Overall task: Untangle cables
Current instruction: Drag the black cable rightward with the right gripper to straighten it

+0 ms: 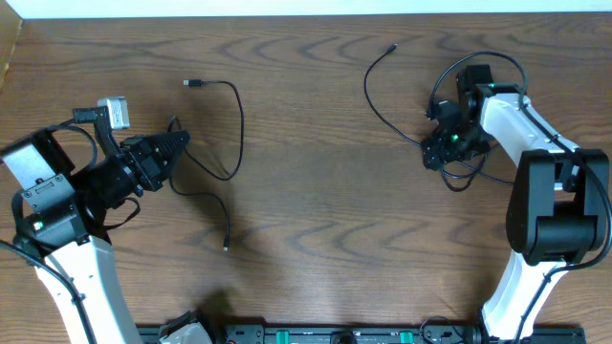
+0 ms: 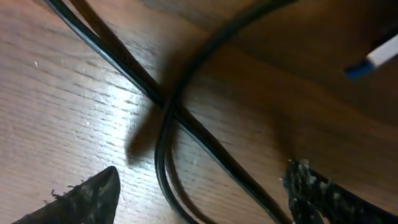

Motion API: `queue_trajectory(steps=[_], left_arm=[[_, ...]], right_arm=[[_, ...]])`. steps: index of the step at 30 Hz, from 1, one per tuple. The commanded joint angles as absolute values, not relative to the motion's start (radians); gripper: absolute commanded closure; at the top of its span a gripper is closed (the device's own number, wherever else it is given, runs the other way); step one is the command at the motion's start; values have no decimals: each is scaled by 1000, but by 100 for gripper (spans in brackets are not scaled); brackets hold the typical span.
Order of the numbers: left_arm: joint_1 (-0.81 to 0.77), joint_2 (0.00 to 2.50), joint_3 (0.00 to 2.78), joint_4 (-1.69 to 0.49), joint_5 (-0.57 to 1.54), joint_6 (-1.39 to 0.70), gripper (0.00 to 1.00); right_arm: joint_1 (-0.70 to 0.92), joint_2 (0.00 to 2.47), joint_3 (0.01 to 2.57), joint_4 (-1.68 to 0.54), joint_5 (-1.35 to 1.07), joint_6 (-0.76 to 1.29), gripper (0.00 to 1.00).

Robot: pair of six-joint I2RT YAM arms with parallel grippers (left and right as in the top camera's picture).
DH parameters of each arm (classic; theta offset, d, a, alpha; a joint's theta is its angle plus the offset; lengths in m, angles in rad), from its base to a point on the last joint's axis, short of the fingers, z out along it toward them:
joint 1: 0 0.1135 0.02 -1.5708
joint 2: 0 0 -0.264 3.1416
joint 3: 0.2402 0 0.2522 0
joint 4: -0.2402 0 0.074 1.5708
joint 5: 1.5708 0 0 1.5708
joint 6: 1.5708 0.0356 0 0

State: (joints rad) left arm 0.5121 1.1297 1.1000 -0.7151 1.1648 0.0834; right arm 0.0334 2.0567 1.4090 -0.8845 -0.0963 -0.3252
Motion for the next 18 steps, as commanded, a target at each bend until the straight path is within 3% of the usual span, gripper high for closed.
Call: queue_trajectory(steps=[1, 7, 11, 18], left_arm=[[509, 1128, 1103, -718, 1166, 102, 93], [509, 1128, 1103, -718, 1166, 102, 93], [509, 1128, 1103, -718, 1166, 102, 93], [509, 1128, 1103, -719, 1166, 101, 93]], right_arm=[[31, 2061, 1371, -857, -80, -318, 22], [25, 2061, 1292, -757, -77, -318, 24], [19, 2061, 1227, -661, -55, -318, 34], [-32, 2061, 1132, -539, -56, -257, 37]])
